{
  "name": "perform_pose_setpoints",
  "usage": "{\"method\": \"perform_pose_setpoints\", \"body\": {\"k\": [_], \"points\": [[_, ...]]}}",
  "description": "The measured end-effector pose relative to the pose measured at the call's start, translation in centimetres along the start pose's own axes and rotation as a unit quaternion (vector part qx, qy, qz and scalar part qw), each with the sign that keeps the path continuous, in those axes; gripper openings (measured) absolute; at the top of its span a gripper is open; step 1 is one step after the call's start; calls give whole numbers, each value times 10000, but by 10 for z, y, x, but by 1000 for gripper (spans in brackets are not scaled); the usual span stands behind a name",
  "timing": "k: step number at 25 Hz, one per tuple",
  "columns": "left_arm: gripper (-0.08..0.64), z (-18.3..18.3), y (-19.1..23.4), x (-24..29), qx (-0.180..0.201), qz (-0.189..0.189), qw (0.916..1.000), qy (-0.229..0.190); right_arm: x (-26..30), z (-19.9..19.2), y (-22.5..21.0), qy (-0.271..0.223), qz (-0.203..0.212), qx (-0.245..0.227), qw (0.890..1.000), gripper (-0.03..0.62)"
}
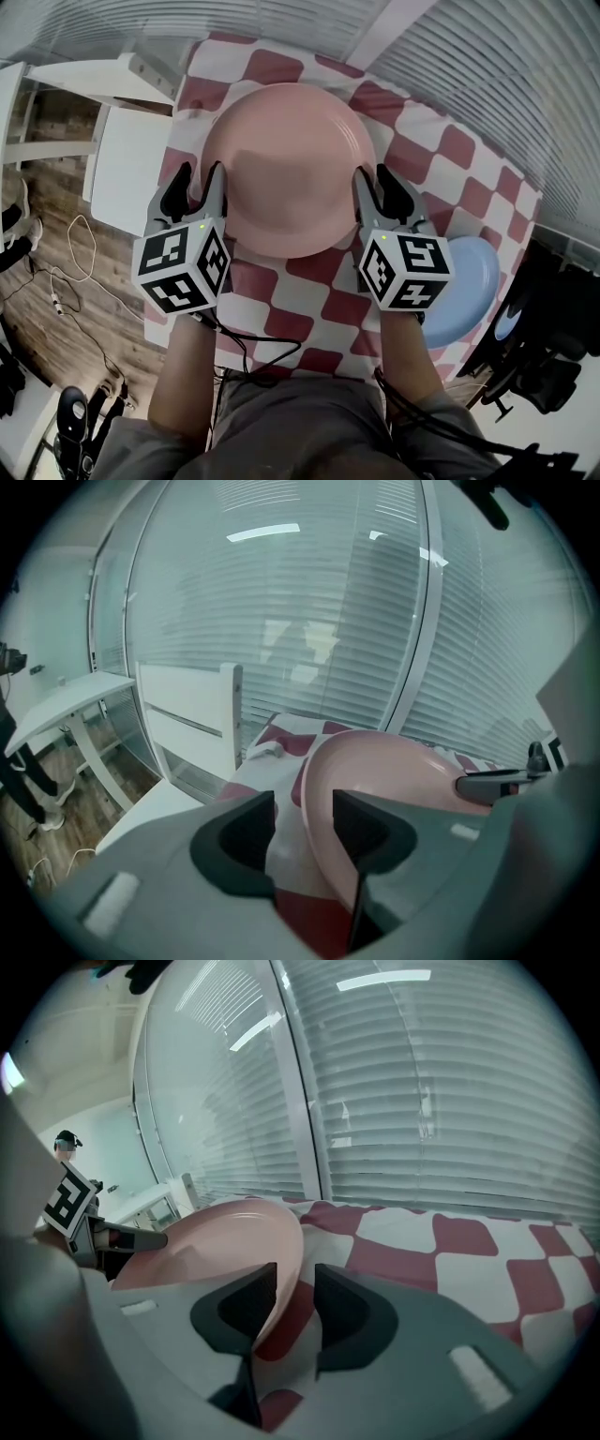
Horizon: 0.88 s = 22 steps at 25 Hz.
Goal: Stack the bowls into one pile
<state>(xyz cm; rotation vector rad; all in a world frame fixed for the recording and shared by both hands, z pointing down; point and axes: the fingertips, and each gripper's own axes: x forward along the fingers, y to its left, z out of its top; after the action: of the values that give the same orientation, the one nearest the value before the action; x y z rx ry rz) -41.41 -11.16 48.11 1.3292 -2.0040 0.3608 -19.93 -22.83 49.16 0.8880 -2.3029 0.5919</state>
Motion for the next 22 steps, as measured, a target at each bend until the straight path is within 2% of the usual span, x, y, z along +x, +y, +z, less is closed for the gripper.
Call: {"method": "perform_pose_setpoints", "body": {"k": [11,15,20,22], "points": [[189,-4,2,6,-12,48,10000,52,-1,0,-1,-6,-4,-22,10000,138],[112,-1,3,5,36,91,10000,9,-1,1,0,-7,16,-80,10000,123],[82,1,1,4,87,77,9999,8,0,1,3,-17,23,-107,9999,95],[37,1,-2,4,147,55,9999,5,0,1,3,-10,20,-88,10000,91]]}}
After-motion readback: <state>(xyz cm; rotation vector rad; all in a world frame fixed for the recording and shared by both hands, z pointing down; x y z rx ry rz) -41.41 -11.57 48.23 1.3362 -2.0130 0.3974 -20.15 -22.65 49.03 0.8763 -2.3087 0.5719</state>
